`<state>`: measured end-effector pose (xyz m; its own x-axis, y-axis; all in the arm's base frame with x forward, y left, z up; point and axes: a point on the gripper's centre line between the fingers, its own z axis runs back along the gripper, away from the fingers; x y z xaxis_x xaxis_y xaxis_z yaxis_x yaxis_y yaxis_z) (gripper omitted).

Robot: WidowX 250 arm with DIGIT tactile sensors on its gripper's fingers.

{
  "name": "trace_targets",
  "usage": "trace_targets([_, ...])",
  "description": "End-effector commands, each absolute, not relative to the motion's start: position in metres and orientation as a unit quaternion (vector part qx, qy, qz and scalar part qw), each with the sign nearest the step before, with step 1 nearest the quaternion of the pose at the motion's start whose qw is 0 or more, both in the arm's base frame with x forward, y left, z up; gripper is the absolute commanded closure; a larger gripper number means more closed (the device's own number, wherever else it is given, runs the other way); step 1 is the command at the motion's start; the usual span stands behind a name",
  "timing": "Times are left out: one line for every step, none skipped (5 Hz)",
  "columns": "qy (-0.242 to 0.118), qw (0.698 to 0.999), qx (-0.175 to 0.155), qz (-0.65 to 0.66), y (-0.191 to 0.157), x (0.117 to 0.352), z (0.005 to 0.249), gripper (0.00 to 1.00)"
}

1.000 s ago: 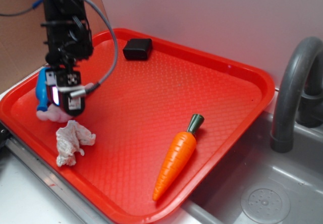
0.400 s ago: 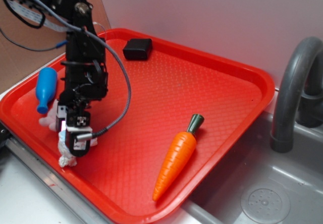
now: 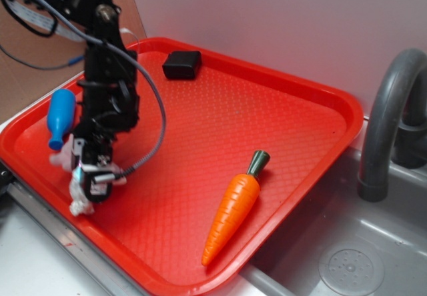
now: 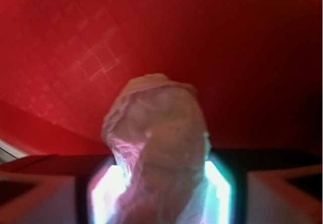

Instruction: Grab the white paper.

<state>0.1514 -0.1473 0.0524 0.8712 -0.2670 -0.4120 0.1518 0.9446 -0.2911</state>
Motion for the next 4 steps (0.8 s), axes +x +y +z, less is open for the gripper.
trace_targets([0.040,0.993,-0.057,-0.091,-0.110,0.183,0.154,1.00])
trace_targets([-0.006,0.998,-0.046,-0.051,-0.095,0.192,0.201,1.00])
trace_targets([-0.115,0.990,-0.063,-0.058,-0.085,0.194,0.249,1.00])
trace_targets([-0.139,0.983,-0.089,-0.077,-0.080,0.197,0.284,1.00])
